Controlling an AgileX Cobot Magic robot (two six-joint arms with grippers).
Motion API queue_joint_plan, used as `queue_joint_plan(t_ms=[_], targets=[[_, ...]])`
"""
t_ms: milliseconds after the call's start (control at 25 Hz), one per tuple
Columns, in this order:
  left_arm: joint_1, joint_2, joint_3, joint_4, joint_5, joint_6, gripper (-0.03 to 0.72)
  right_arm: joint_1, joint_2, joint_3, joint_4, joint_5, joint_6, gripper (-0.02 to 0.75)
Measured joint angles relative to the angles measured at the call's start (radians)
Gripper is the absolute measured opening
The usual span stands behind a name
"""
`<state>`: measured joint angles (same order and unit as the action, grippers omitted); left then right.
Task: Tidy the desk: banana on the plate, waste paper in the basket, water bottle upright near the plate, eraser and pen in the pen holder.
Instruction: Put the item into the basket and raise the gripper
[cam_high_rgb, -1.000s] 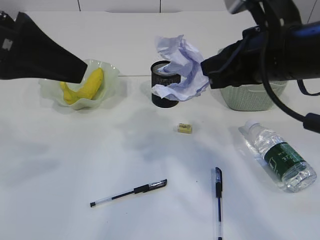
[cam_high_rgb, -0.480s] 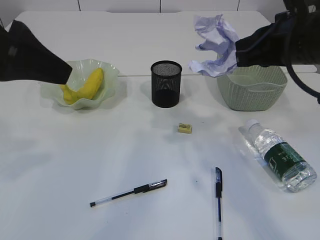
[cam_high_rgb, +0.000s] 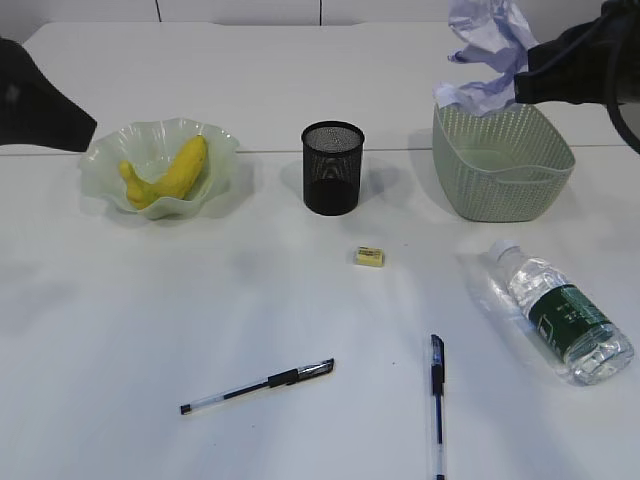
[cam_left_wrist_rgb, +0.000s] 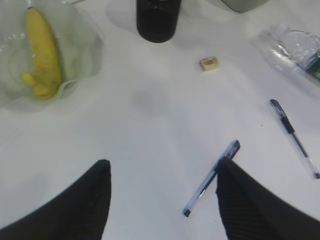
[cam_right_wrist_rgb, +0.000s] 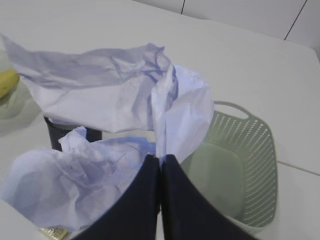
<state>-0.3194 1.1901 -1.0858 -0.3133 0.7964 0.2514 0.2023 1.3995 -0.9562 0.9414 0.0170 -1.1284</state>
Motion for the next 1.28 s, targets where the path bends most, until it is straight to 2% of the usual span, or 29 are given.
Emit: queue_joint_plan(t_ms=[320, 440, 720, 1080, 1280], targets=[[0.114, 0.006, 0.0, 0.052, -0.011, -0.075, 0.477, 0.0, 0.037, 0.0, 0.002, -0.101, -0.038, -0.015], [0.137, 0.014, 0.0, 0.076, -0.015, -0.089, 0.477, -0.01, 0.069, -0.013, 0.006, -0.114, -0.04, -0.015], [0.139, 0.033, 0.0, 0.099, -0.03, -0.102, 0.477, -0.065, 0.138, -0.084, 0.027, -0.122, -0.048, -0.015], [0.139, 0.074, 0.0, 0.101, -0.05, -0.102, 0.477, -0.088, 0.257, -0.182, 0.045, -0.122, -0.099, -0.015], [0.139, 0.082, 0.0, 0.101, -0.065, -0.102, 0.477, -0.138, 0.324, -0.248, 0.05, -0.099, -0.103, -0.015]])
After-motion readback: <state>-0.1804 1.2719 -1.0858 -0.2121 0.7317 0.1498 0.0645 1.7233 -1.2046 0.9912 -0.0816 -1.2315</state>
